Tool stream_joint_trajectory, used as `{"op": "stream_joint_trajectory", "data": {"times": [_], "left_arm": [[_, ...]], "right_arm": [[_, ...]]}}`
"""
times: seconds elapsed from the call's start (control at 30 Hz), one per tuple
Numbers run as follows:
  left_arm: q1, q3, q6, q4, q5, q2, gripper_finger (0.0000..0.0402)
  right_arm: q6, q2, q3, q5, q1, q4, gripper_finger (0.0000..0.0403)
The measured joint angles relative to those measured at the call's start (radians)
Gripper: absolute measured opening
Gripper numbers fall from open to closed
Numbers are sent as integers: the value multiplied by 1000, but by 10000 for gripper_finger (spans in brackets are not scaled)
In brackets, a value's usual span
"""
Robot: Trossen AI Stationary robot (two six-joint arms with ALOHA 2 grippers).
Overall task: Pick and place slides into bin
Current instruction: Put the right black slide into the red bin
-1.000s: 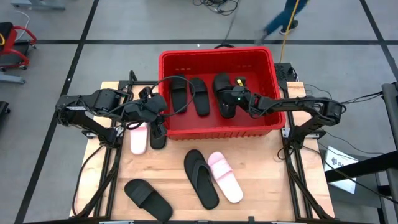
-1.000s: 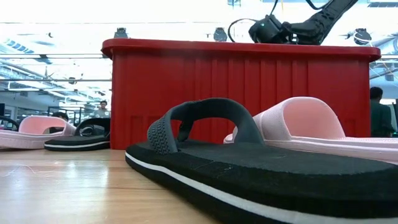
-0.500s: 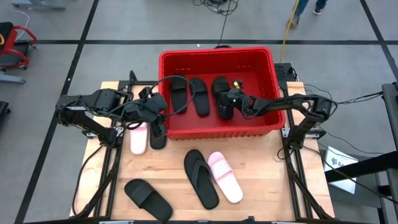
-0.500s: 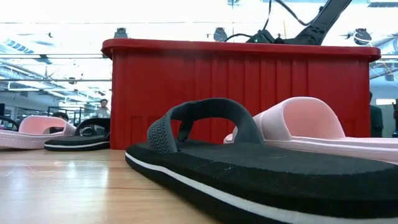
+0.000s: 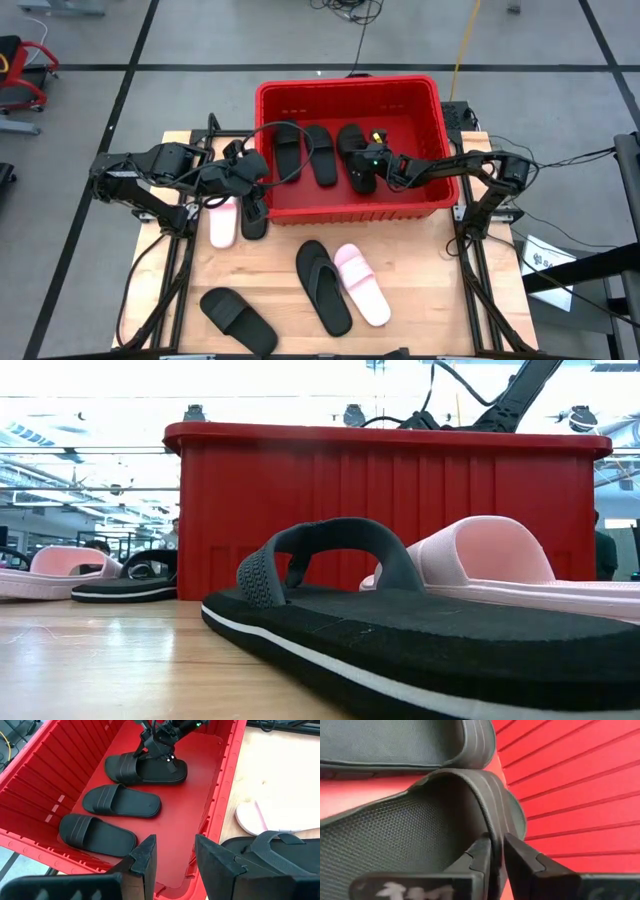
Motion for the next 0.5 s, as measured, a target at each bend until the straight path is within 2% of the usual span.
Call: {"op": "stream_joint_trajectory", "data": {"times": [0.5], "left_arm": [[0, 0, 0, -1, 26, 0, 129]], "right_arm": [[-1, 0, 0, 0, 0, 1, 180]]}}
